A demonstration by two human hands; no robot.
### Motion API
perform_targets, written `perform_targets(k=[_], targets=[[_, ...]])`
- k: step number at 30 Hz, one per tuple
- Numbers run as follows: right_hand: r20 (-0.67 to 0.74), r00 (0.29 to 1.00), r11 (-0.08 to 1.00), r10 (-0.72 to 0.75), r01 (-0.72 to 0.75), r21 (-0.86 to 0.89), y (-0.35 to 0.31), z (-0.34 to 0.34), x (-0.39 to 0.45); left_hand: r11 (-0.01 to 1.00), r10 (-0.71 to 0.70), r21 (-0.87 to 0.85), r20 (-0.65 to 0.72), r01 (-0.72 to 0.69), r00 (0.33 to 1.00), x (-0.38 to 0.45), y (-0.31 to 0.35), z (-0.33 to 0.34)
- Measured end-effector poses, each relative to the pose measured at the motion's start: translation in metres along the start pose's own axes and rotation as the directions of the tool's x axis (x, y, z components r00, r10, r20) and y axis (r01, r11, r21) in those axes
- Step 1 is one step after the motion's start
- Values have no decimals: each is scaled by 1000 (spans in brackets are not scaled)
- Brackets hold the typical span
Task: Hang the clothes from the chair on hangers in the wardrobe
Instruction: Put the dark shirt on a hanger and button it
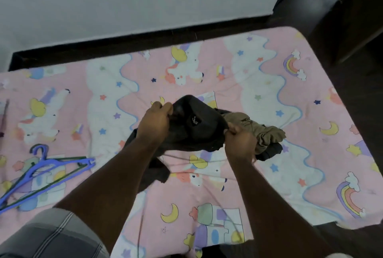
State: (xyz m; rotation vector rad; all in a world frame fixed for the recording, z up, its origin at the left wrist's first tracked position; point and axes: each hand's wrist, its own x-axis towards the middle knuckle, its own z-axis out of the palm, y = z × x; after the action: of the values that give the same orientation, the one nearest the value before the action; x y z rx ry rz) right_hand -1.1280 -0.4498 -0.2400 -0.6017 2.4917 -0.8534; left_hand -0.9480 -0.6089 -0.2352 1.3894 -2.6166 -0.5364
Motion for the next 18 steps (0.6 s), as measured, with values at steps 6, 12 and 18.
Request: perform_targets(k=[6, 12, 18], targets=[[-88, 922, 924, -376, 367, -104, -110, -58, -35, 997, -82, -12, -114, 81, 990, -36, -14, -118], [-241, 769, 806, -592, 572, -155, -214, -133, -97, 998, -43, -49, -368, 27, 929, -82, 1, -251], [-478, 539, 676, -694, 716, -173, -294, -222, -152, 987, 14, -103, -716, -126, 698, -128, 33, -370]])
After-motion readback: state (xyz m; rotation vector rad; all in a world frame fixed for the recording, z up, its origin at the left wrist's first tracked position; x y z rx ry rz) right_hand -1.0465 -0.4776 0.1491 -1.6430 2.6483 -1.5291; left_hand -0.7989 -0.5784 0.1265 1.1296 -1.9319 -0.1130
